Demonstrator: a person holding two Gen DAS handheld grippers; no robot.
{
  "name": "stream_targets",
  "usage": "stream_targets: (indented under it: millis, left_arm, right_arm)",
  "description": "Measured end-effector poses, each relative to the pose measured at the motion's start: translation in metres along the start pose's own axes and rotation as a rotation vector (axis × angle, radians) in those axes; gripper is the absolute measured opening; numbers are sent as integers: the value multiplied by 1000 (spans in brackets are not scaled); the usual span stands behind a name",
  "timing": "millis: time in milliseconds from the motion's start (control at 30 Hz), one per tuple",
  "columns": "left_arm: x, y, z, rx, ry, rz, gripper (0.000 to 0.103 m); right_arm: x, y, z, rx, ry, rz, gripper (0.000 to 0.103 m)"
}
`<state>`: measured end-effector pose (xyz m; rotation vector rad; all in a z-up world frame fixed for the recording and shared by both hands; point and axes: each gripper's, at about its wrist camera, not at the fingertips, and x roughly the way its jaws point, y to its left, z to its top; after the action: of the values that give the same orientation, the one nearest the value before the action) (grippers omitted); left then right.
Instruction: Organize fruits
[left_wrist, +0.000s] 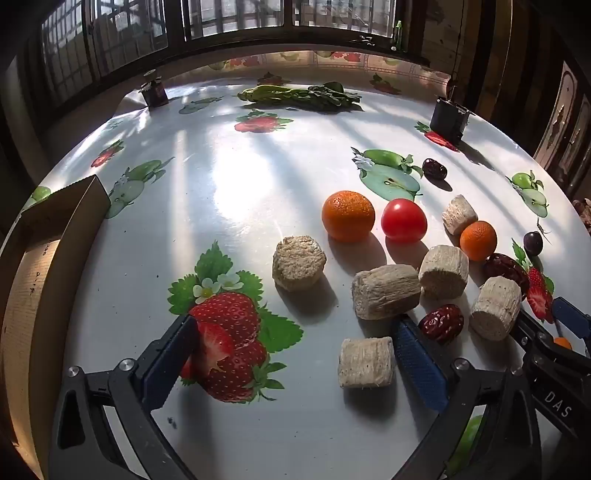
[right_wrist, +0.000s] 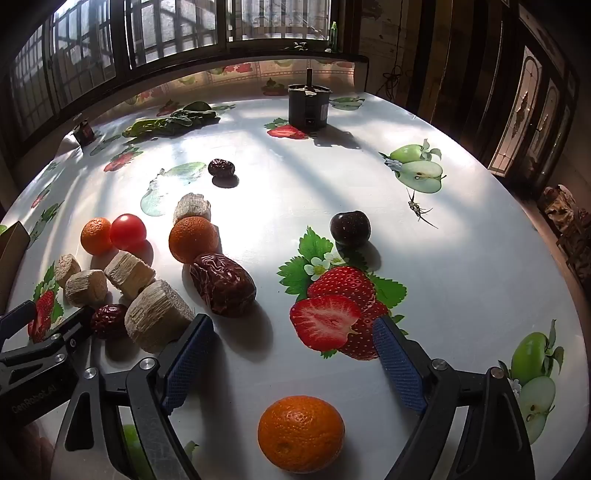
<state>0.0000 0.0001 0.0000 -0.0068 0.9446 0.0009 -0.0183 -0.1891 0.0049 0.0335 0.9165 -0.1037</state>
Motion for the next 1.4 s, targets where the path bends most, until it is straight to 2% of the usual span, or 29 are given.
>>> stream_targets:
  millis: [800, 967, 1167, 1233, 1400]
  left_arm:
    - [0, -1, 0, -3, 1, 10, 103]
    - [0, -3, 1, 25, 46, -9, 103]
    - [-8, 2, -6, 80, 92, -50, 101]
    - [-20, 6, -11, 76, 73, -64, 93]
    - [-76, 32, -17, 27, -62, -42, 93]
  right_arm:
    - [0, 0, 0, 0, -2, 0, 91]
    - [0, 1, 0, -4, 0, 2, 91]
    - [-7, 3, -7, -14, 69, 19, 92]
    - [-8, 5, -8, -39, 82, 35, 92]
    - [-13, 4, -13, -15, 93, 27, 92]
